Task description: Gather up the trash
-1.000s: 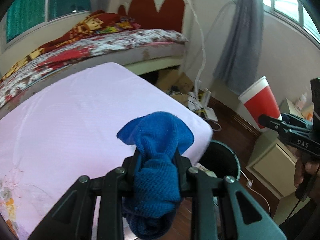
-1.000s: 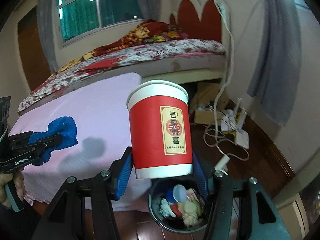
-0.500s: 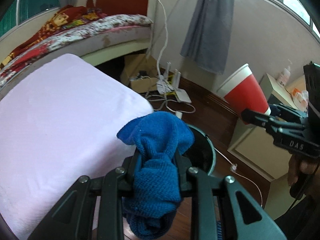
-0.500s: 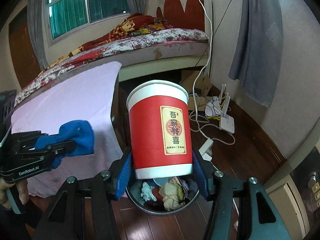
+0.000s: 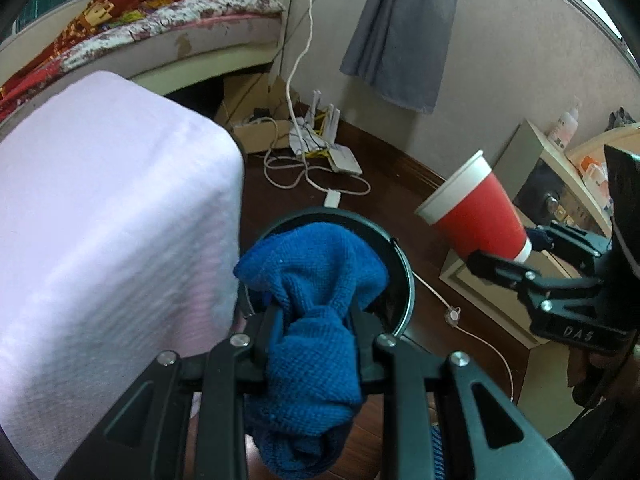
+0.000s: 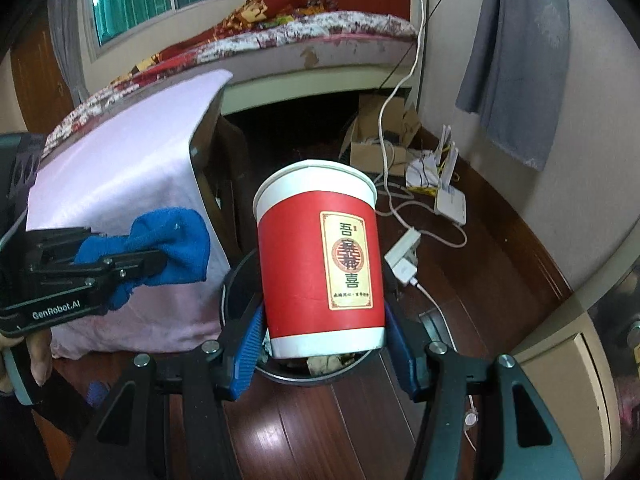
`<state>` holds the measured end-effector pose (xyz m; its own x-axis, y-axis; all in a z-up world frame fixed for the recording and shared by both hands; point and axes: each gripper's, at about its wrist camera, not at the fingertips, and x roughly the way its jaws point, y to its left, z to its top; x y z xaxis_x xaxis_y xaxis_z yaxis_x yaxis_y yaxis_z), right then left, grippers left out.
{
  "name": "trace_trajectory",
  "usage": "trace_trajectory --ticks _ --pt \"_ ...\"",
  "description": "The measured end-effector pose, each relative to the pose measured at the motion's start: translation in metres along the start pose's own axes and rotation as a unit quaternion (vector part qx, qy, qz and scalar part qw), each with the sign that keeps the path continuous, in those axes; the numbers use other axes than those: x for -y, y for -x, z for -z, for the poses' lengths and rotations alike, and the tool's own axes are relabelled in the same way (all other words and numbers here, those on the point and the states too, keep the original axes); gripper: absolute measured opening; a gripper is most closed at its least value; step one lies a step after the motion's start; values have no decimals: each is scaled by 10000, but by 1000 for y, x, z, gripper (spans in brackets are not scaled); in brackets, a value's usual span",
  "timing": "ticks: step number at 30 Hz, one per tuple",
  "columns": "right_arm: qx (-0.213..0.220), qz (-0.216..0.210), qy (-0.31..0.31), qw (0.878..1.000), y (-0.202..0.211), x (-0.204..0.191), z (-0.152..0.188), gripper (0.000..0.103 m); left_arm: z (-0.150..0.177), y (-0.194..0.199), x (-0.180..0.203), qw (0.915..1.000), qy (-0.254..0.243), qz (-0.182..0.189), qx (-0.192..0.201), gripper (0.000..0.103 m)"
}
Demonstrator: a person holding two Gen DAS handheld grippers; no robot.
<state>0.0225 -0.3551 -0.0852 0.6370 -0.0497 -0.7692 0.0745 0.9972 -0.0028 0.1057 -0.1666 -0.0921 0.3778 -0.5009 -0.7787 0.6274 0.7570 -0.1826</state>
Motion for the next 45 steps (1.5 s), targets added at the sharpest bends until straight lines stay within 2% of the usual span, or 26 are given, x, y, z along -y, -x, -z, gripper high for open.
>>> trace_trajectory --ticks 9,20,22,23,24,25,26,31,34,40,45 --pt "-415 -60 227 9989 -40 -1 9 59 3 -36 2 9994 97 145 -302 27" --pt "-1051 -172 563 9927 -109 1 19 59 11 -88 -8 9967 346 186 -716 28" --pt "-1065 -204 614 9922 -114 1 20 61 10 -92 -9 9963 410 218 -725 37" --pt "-1038 -220 642 9923 -117 0 20 61 9 -94 -11 9962 463 189 -708 54" --pt "-1039 -164 693 9920 -120 0 21 73 9 -93 -12 9961 549 52 -684 79" --pt "-1075 95 782 9911 -124 1 21 92 10 -90 -13 9962 597 -12 -628 85" --pt "-999 250 819 9913 -123 1 23 96 13 -86 -14 9966 600 -105 -547 91" --pt "-974 293 485 9936 -117 16 24 96 30 -73 -17 9961 539 -475 -519 96" --pt "-883 250 192 9956 -106 20 21 102 39 -63 -22 9952 616 -599 -471 98" --pt "-646 247 225 9974 -84 4 12 103 47 -43 -30 9944 655 -738 -374 98" --pt "-474 173 141 9986 -65 -9 6 103 46 -19 -30 9943 637 -843 -139 99"
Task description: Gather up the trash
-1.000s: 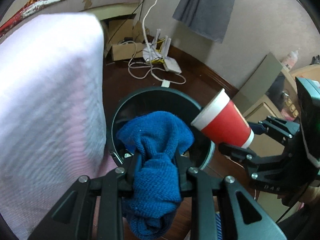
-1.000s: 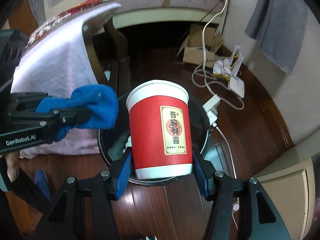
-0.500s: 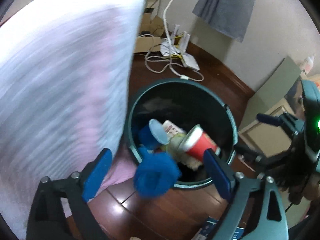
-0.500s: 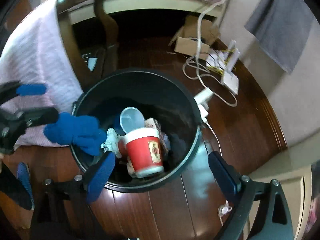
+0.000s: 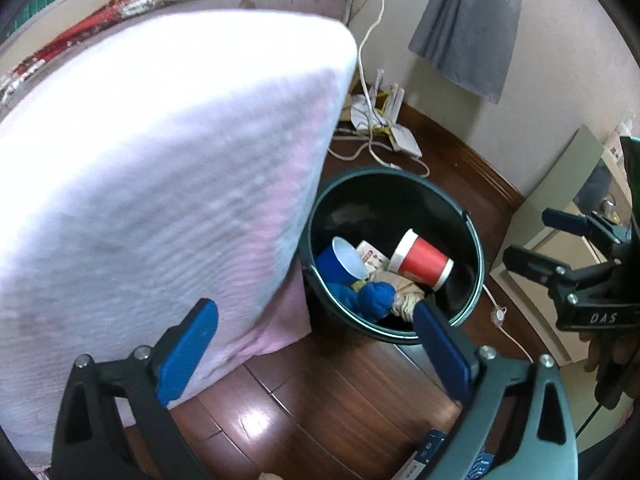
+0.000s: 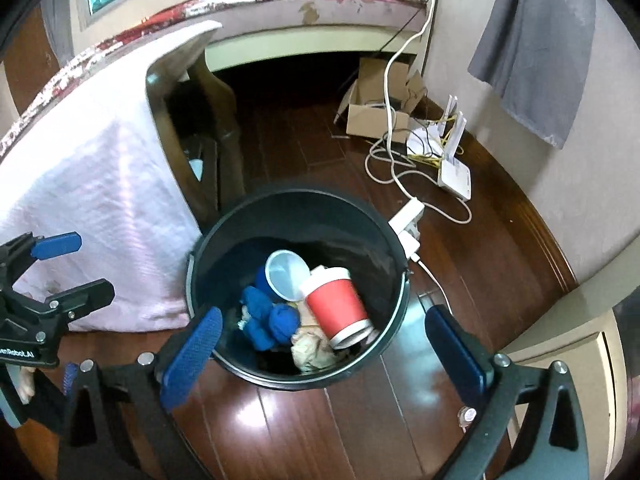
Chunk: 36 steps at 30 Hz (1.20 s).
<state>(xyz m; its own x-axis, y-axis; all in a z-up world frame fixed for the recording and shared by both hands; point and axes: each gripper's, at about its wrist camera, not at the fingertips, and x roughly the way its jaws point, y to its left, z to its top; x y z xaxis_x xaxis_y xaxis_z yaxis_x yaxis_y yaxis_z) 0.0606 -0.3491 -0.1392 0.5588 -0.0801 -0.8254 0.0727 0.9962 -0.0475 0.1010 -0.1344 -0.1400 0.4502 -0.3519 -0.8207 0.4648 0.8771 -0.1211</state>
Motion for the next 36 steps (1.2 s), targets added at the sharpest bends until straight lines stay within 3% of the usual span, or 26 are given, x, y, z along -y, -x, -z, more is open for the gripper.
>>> trace_trajectory --ticks 24,36 --pt "1151 -232 4 9931 132 -77 -12 103 10 133 -15 9916 -2 -639 1128 100" --pt "1456 -63 -9 9893 187 -110 15 103 41 198 -21 9838 85 -875 1563 102"
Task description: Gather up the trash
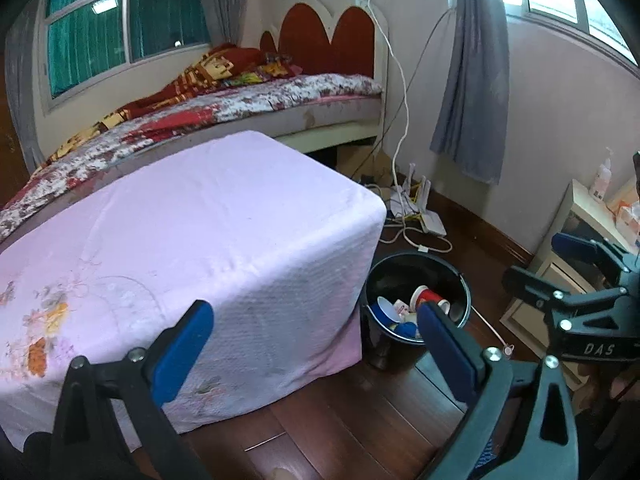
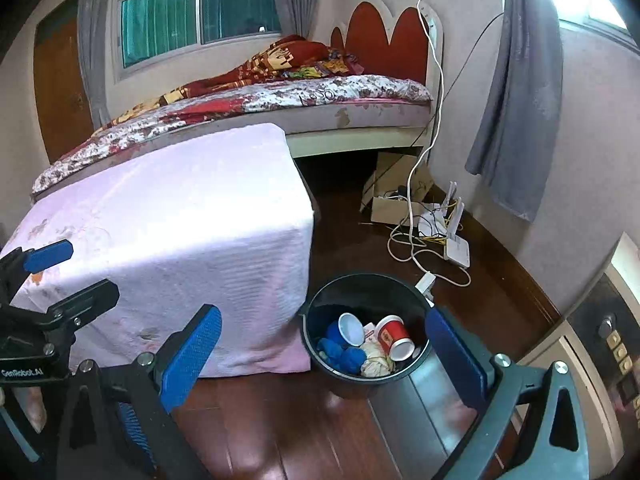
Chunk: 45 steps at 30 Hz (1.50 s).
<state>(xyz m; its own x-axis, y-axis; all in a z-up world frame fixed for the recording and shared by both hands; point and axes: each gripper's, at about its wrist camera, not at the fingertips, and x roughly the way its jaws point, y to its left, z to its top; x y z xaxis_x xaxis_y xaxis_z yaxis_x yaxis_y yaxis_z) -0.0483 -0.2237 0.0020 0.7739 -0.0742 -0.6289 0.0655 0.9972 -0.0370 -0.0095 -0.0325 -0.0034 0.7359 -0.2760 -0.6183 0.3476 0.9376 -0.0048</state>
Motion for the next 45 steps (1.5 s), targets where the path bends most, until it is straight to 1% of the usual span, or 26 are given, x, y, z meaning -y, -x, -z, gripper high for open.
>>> trace_trajectory --ticks 3,6,9,12,22,45 --pt "161 47 -39 9999 20 -5 1 103 4 15 0 9998 -60 -96 137 102" --pt "444 156 20 9989 44 -12 -1 103 5 30 -4 9995 -27 -142 265 102" --pt "605 174 30 9980 58 -15 -2 103 5 41 -6 9990 16 -197 411 102" --pt "682 195 8 9975 65 -16 -2 103 5 43 -4 9987 -33 -204 472 102" --pt "690 250 -167 9972 71 -9 -1 103 5 43 6 9982 -95 -152 574 102" --pt "686 187 -245 9972 68 -8 -1 103 1 46 3 9978 -36 -195 634 102"
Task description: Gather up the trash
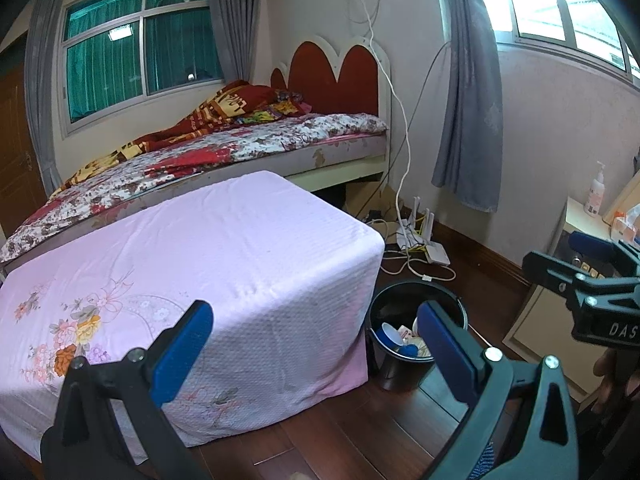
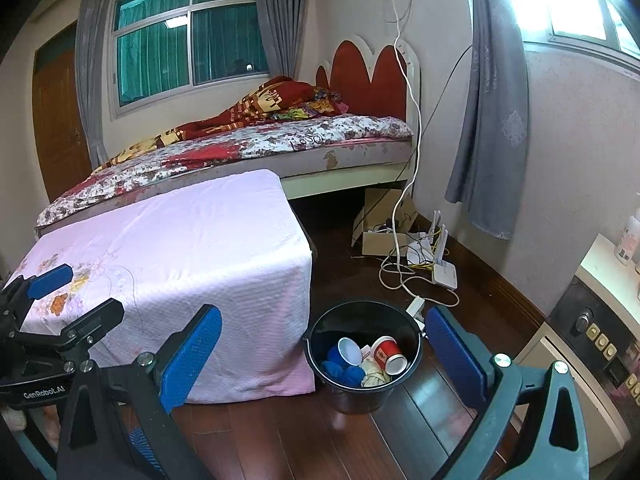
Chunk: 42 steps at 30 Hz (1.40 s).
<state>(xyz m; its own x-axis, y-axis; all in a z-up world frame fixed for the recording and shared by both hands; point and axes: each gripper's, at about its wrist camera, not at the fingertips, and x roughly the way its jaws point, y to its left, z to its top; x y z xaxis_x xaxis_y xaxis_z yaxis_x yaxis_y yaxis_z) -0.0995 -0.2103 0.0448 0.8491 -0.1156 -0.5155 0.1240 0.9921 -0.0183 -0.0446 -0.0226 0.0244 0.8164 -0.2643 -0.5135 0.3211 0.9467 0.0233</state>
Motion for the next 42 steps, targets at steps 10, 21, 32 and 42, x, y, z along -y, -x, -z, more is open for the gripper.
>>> trace_trajectory --ticks 10,21,32,42 --pt "-22 2 2 10000 1 -1 0 103 0 0 0 10000 6 -2 5 102" --pt "-21 -6 0 10000 2 -3 0 103 -1 2 1 10000 5 -21 28 102" --pt "-21 -13 -8 10000 2 -3 0 103 -2 3 1 10000 -9 -7 28 102" --pt "-19 -23 -4 10000 2 -3 1 103 -4 3 1 10000 -30 -19 46 102"
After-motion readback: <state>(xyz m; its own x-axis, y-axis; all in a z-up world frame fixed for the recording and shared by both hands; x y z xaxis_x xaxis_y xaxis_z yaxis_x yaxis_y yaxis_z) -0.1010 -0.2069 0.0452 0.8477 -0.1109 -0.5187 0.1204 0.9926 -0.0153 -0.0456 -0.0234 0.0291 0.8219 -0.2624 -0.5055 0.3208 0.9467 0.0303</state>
